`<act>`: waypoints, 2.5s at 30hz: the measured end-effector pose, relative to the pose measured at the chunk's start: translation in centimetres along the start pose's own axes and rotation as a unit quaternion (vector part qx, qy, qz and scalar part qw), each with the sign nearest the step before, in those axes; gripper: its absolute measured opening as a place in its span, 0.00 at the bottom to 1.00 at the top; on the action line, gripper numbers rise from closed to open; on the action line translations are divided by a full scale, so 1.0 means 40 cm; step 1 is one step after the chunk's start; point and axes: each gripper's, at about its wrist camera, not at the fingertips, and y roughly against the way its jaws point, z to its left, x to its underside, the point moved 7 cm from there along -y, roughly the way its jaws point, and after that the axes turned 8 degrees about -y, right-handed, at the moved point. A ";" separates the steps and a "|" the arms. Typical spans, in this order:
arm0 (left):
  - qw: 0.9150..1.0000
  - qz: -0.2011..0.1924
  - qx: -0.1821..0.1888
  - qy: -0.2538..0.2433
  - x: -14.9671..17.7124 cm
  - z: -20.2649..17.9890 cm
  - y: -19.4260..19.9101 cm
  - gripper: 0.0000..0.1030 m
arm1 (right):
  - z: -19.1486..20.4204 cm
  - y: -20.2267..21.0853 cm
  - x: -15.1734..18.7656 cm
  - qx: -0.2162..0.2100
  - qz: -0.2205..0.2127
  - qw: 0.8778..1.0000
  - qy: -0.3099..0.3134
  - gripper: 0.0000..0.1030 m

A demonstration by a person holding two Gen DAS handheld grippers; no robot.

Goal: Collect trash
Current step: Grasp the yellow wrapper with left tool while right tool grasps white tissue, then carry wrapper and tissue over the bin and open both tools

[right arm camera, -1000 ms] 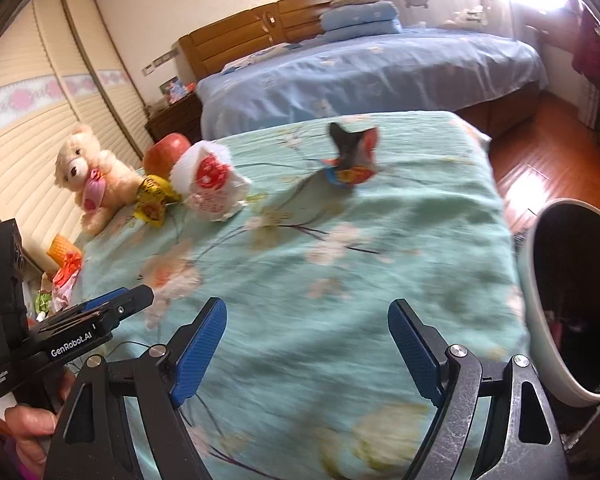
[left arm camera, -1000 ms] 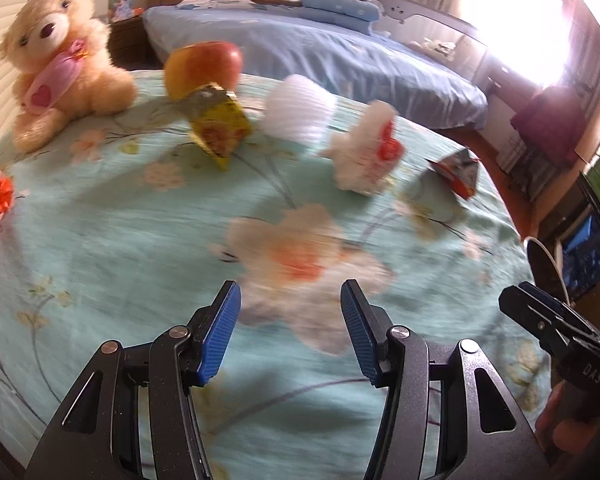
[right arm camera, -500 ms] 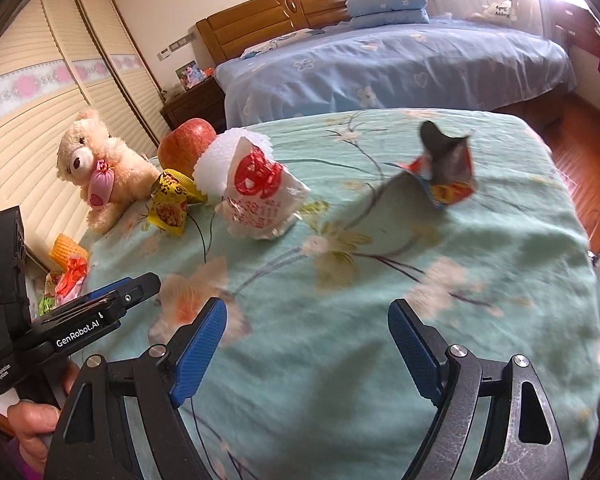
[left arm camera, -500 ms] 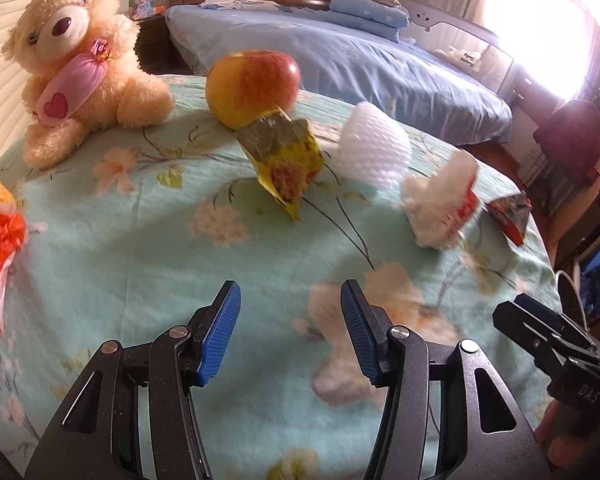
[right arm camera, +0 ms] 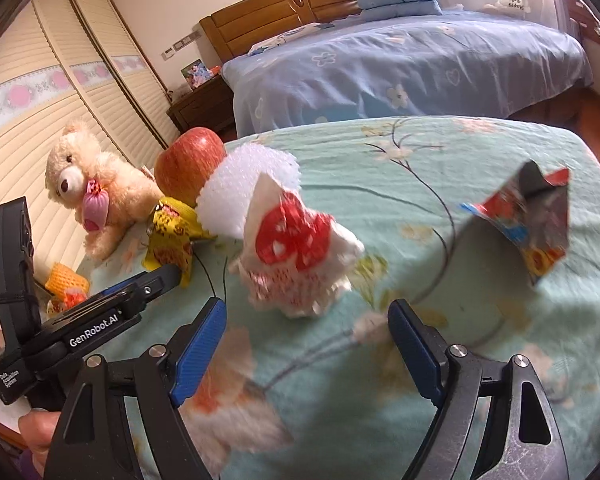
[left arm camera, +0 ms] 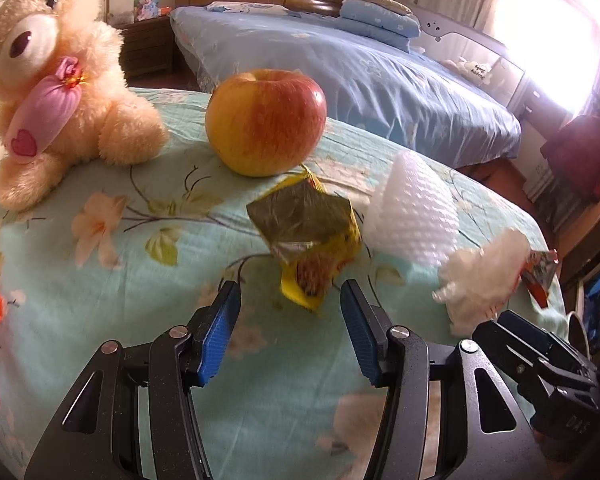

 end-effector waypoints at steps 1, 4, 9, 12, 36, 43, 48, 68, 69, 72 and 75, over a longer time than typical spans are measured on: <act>1.000 0.000 0.001 0.000 -0.003 -0.001 -0.005 0.51 | 0.001 -0.004 -0.005 0.000 -0.001 1.000 0.000 0.82; 1.000 0.000 0.002 -0.003 -0.004 -0.009 -0.014 0.37 | 0.001 -0.018 -0.012 0.001 -0.001 1.000 -0.001 0.80; 1.000 0.010 0.022 -0.014 0.006 -0.034 -0.012 0.05 | -0.007 -0.014 -0.016 0.001 -0.010 1.000 -0.002 0.41; 0.999 0.003 0.028 -0.015 0.015 -0.043 0.012 0.05 | -0.010 0.005 -0.016 0.006 -0.020 1.000 0.004 0.32; 0.994 -0.006 0.090 -0.065 0.145 -0.276 0.157 0.05 | -0.123 0.238 0.098 0.016 -0.050 0.998 -0.024 0.22; 0.990 -0.006 0.107 -0.087 0.163 -0.347 0.180 0.05 | -0.157 0.301 0.123 0.022 -0.068 0.997 -0.034 0.20; 0.987 -0.002 0.120 -0.105 0.179 -0.396 0.182 0.05 | -0.192 0.335 0.142 0.029 -0.076 0.996 -0.045 0.20; 0.973 0.009 0.158 -0.170 0.231 -0.592 0.212 0.05 | -0.339 0.464 0.193 0.064 -0.106 0.989 -0.083 0.20; 0.972 0.010 0.159 -0.172 0.233 -0.598 0.212 0.05 | -0.346 0.470 0.194 0.066 -0.109 0.988 -0.086 0.20; 0.970 0.011 0.162 -0.180 0.237 -0.619 0.211 0.05 | -0.362 0.484 0.199 0.069 -0.114 0.987 -0.093 0.20; 0.968 0.012 0.166 -0.189 0.245 -0.641 0.212 0.05 | -0.377 0.493 0.203 0.073 -0.118 0.986 -0.097 0.20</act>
